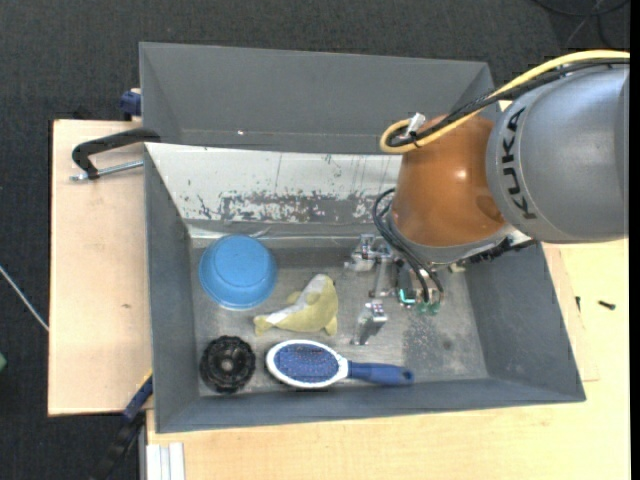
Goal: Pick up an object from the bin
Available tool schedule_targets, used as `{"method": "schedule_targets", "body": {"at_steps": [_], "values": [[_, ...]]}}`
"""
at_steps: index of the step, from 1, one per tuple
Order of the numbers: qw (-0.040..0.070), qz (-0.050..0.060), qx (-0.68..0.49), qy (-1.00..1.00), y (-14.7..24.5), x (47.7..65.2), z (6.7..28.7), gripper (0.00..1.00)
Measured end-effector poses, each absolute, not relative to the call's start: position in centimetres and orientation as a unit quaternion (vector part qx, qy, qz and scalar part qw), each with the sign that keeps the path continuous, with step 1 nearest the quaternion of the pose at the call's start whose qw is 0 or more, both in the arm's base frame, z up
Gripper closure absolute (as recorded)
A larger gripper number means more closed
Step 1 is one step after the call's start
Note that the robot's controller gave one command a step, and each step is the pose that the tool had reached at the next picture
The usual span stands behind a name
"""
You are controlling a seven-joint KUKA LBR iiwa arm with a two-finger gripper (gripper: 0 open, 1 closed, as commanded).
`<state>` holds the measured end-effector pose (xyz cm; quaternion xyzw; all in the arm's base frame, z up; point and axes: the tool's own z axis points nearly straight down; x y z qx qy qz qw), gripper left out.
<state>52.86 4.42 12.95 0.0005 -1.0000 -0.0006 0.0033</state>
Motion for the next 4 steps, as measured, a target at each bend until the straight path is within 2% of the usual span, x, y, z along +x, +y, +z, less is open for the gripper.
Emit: {"method": "schedule_targets", "body": {"at_steps": [1,2,3,4], "values": [[-0.001,-0.001,0.063,-0.998,8.6,55.3,8.1,0.00],[-0.002,-0.001,0.061,-0.998,8.5,55.4,8.4,1.00],[-0.002,0.000,0.211,-0.977,11.5,54.5,8.8,1.00],[-0.008,0.000,0.210,-0.978,11.2,55.4,25.1,1.00]]}}
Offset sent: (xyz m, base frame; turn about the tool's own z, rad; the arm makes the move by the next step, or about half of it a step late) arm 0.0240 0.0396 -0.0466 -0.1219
